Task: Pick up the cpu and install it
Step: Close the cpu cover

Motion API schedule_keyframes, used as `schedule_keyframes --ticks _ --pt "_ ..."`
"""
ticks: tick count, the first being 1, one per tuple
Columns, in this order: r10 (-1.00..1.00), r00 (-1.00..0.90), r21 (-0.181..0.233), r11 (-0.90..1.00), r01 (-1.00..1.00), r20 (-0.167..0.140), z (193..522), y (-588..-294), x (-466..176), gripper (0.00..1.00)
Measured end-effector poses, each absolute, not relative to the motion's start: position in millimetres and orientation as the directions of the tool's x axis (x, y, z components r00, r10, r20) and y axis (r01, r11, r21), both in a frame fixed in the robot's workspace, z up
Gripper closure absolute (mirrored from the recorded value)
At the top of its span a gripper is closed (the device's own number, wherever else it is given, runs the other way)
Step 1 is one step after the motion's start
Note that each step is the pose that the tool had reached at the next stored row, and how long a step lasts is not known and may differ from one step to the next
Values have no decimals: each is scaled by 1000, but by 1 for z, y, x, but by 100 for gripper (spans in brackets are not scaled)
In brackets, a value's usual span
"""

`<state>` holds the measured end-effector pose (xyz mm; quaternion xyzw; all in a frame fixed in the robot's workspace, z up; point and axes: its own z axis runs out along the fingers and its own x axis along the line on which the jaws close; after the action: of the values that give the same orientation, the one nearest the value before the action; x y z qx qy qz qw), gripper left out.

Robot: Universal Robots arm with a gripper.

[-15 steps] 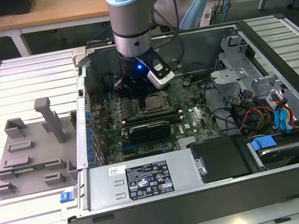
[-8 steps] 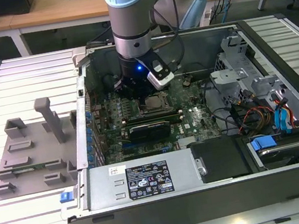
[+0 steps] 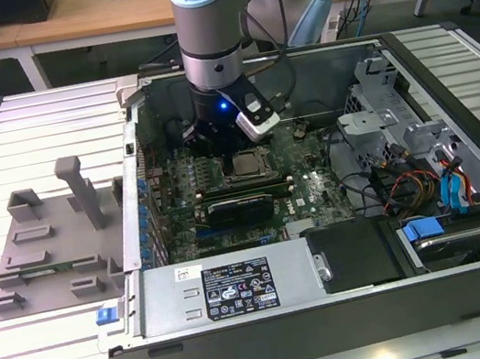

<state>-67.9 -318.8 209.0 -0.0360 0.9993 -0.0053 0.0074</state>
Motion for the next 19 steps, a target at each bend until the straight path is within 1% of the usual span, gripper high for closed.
schedule_keyframes --ticks 6,14,19 --pt "-72 -997 -11 997 -72 -14 211 -319 -68 89" --pt "-72 -997 -11 997 -72 -15 223 -319 -68 89" --pt "-72 -997 -11 997 -72 -14 213 -319 -68 89"
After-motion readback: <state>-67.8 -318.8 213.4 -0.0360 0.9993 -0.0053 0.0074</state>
